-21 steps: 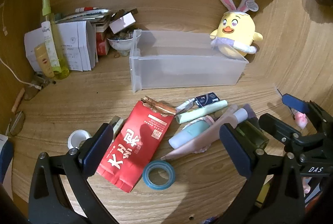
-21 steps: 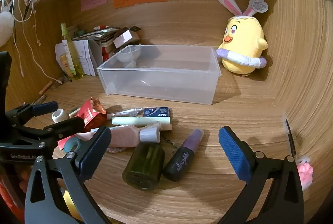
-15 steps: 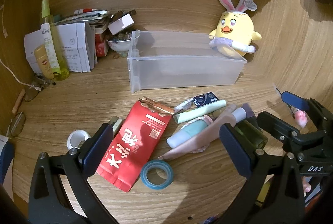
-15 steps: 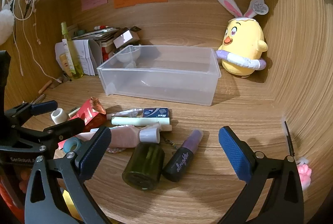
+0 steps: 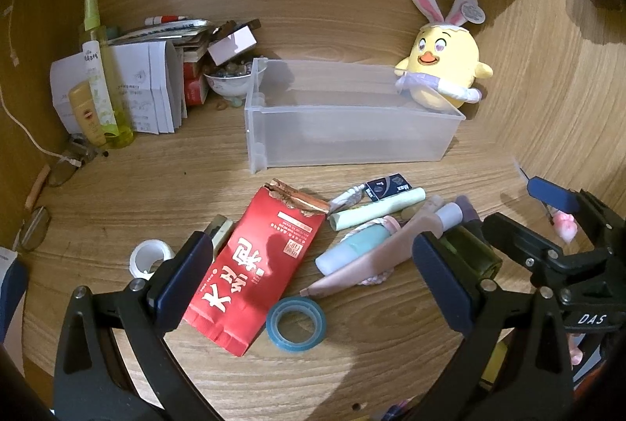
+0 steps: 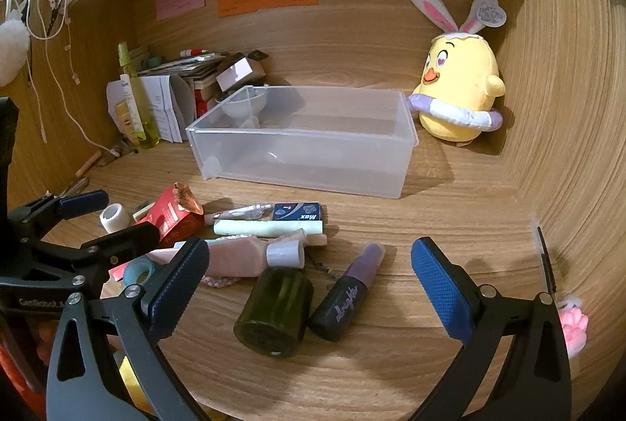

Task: Organize objects

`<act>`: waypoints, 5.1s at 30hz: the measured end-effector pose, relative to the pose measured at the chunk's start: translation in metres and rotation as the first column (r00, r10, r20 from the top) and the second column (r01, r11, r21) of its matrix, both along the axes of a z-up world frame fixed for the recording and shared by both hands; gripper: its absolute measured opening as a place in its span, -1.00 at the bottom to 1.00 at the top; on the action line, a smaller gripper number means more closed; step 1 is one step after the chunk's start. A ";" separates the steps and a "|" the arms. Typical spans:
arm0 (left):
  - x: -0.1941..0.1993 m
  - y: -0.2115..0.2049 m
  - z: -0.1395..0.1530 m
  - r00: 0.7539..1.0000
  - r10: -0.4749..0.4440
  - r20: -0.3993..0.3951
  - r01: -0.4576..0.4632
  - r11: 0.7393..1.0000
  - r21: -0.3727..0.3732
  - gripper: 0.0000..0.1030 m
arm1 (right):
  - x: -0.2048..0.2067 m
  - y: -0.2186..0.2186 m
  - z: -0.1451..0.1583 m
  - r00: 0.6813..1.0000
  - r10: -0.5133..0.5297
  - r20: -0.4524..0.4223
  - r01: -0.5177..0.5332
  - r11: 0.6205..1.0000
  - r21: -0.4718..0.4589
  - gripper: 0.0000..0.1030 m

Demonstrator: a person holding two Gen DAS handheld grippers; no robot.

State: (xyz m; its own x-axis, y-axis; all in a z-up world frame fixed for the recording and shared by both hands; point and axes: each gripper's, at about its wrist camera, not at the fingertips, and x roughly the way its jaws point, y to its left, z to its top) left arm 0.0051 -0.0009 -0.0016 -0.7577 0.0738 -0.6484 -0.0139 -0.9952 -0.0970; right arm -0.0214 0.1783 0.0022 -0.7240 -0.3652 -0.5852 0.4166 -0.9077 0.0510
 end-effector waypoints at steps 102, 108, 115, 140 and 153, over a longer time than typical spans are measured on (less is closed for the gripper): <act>-0.025 -0.105 -0.010 0.984 0.167 0.052 -0.168 0.986 0.016 -0.25 | -0.064 0.037 -0.037 0.970 -0.097 0.221 0.089 0.995 0.045 -0.54; -0.037 -0.086 0.013 0.992 0.122 -0.016 -0.122 0.992 0.016 -0.25 | -0.070 0.036 -0.014 0.984 -0.086 0.157 0.086 0.996 0.010 -0.54; -0.055 -0.066 0.040 0.994 0.082 -0.078 -0.080 0.997 0.018 -0.25 | -0.081 0.035 0.016 0.995 -0.066 0.076 0.069 0.997 -0.041 -0.54; -0.155 -0.047 0.050 1.000 0.016 0.010 -0.017 0.998 0.057 -0.25 | -0.161 -0.034 0.068 0.996 0.087 -0.007 -0.088 0.993 -0.085 -0.54; -0.198 -0.030 0.015 0.989 -0.043 0.143 0.041 0.999 0.013 -0.25 | -0.208 -0.046 0.019 0.988 0.068 0.138 -0.066 0.998 -0.022 -0.54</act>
